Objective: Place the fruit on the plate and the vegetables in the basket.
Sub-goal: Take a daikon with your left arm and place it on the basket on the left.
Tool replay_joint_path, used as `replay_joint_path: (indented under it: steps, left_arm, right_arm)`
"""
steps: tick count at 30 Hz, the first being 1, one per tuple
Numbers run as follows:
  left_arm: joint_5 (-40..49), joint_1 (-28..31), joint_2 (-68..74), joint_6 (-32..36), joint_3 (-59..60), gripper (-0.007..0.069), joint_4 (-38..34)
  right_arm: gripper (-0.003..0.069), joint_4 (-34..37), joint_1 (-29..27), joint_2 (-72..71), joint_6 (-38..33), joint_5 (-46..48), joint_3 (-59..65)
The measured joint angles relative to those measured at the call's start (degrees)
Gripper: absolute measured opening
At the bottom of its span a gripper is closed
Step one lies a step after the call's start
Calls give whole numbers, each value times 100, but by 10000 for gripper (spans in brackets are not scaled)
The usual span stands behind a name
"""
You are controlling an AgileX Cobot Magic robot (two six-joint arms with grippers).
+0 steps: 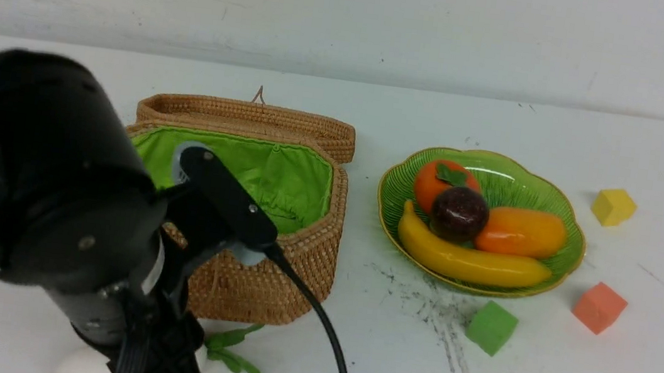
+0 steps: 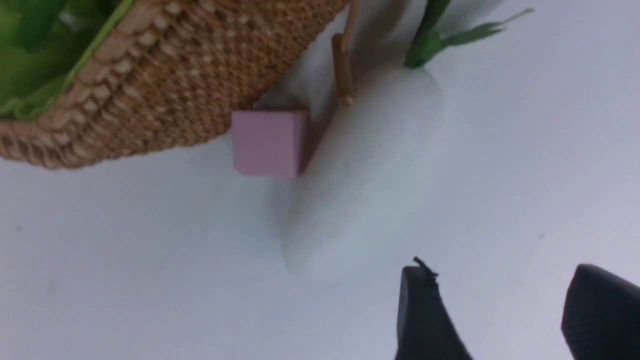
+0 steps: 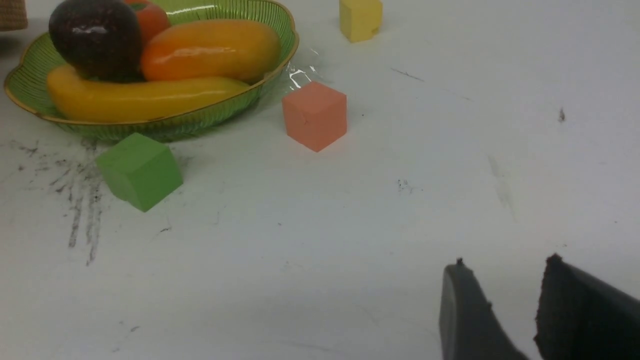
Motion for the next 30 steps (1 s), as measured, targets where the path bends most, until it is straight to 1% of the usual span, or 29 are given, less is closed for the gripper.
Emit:
replay_joint_path:
  steps: [4, 6, 9, 12, 13, 14, 17, 20, 22, 23, 24, 26, 28, 30]
  left_arm:
    - [-805, 0, 36, 371, 401, 372, 310]
    - [-1160, 0, 36, 668, 649, 372, 336]
    - [-1601, 89, 36, 899, 985, 372, 289]
    - [-2117, 533, 38, 1135, 1294, 372, 67]
    - [-2135, 533, 38, 1154, 1308, 372, 48]
    - [-2193, 766, 49, 1321, 1364, 372, -71]
    - [-2206, 1207, 82, 1923, 1388, 386, -415]
    - [-2248, 1384, 136, 2276, 1400, 424, -701]
    - [-2294, 1528, 220, 2606, 1406, 497, -989]
    - [-2303, 1556, 228, 2646, 1406, 511, -1019]
    - [-2390, 1610, 293, 2760, 1406, 575, -1075]
    - [-2509, 1636, 399, 2805, 1406, 631, -1092]
    - [-2618, 1637, 543, 2818, 1406, 659, -1099]
    - [-2696, 1637, 754, 2823, 1406, 664, -1110]
  right_arm:
    - [238, 0, 0, 0, 0, 0, 0]
    - [238, 0, 0, 0, 0, 0, 0]
    - [238, 0, 0, 0, 0, 0, 0]
    - [238, 0, 0, 0, 0, 0, 0]
    - [238, 0, 0, 0, 0, 0, 0]
    - [238, 0, 0, 0, 0, 0, 0]
    - [238, 0, 0, 0, 0, 0, 0]
    - [238, 0, 0, 0, 0, 0, 0]
    - [238, 0, 0, 0, 0, 0, 0]
    - [238, 0, 0, 0, 0, 0, 0]
    - [238, 0, 0, 0, 0, 0, 0]
    - [238, 0, 0, 0, 0, 0, 0]
    - [238, 0, 0, 0, 0, 0, 0]
    - [238, 0, 0, 0, 0, 0, 0]
